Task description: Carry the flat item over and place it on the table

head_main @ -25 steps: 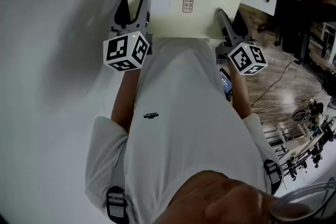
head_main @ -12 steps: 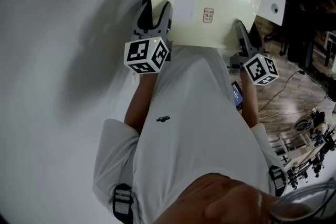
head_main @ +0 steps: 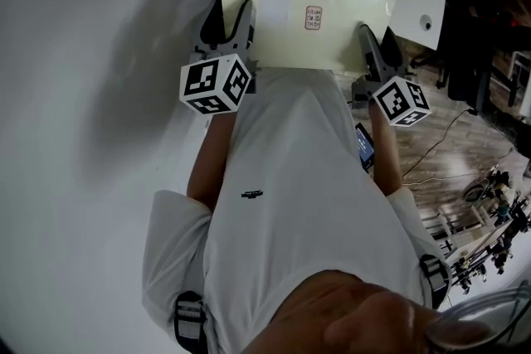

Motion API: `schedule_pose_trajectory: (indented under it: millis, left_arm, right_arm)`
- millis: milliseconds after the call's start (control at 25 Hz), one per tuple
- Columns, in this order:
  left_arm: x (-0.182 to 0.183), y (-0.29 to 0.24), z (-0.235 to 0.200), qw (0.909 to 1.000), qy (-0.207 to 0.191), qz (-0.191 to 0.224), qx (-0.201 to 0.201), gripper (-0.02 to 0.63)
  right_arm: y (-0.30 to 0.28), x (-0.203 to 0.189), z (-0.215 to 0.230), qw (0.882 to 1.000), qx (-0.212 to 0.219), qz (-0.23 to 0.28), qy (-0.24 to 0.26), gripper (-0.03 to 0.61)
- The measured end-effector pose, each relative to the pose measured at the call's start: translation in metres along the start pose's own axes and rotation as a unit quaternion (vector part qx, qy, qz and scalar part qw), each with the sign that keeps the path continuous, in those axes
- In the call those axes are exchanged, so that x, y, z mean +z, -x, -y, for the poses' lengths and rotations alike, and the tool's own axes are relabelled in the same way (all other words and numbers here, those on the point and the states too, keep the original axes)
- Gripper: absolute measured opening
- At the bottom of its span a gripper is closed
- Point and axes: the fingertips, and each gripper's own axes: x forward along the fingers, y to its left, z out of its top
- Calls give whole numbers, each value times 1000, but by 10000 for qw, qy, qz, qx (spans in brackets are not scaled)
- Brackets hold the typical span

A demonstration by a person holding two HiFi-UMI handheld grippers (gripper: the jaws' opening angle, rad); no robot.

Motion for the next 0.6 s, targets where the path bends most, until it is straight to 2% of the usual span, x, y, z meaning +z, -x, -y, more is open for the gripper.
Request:
schedule_pose_trajectory:
  millis: [280,600]
  left_arm:
    - [32,-92,-9,9996,-78,-173,210,238]
    - [35,-156,-14,9979,-15,-359,539,238]
  right_arm:
    - [-87,41,35,9996,82,-173,-186,290]
    - [-150,60,72,9978,249,-536,-291,290]
